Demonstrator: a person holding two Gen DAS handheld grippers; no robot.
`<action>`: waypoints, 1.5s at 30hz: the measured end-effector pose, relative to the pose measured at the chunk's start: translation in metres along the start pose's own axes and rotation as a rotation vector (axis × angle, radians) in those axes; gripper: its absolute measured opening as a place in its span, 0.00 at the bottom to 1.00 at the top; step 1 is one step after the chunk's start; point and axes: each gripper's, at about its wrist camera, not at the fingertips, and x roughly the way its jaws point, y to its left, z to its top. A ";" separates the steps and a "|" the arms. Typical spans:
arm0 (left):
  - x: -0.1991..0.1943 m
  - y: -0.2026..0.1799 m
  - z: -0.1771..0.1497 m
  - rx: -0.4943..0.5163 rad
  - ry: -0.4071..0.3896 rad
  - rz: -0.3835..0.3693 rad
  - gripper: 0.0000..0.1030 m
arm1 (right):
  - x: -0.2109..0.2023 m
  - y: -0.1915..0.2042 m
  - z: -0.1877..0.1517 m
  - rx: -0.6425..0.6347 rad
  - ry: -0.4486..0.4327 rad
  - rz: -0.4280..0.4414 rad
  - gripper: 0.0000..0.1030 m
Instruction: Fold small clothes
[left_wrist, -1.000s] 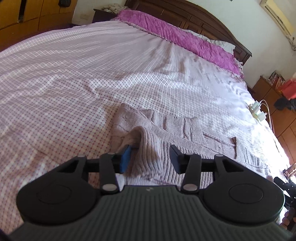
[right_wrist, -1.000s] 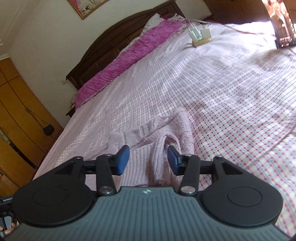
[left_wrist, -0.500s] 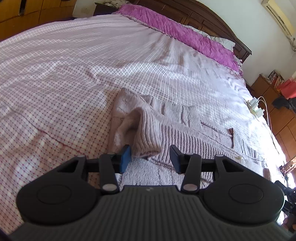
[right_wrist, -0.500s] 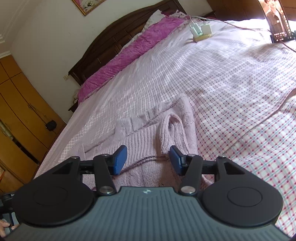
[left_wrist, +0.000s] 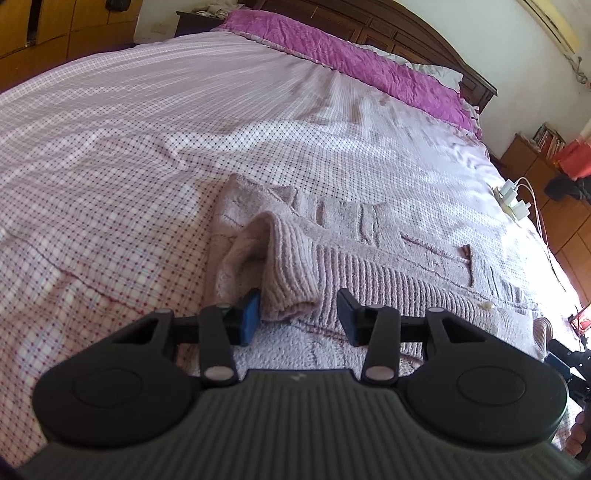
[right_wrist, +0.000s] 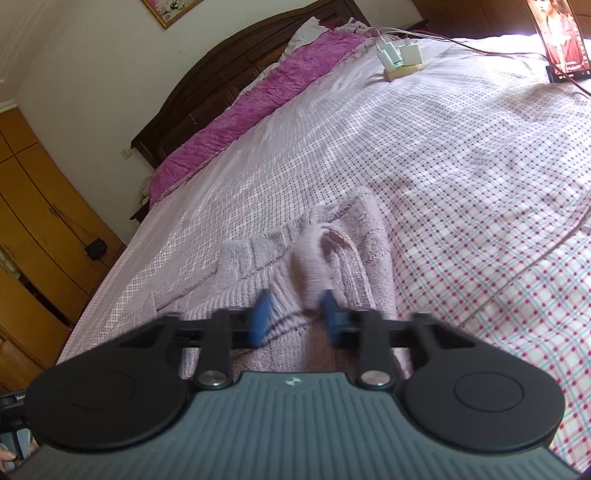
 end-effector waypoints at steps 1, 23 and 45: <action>0.000 0.000 0.001 0.000 0.010 -0.014 0.14 | -0.001 0.000 0.001 0.004 -0.004 0.003 0.14; 0.017 -0.023 0.052 0.014 -0.089 -0.017 0.11 | 0.013 0.018 0.049 -0.031 0.022 0.043 0.21; 0.008 -0.014 0.041 -0.011 -0.087 -0.035 0.11 | 0.017 0.003 0.042 0.017 0.088 0.157 0.08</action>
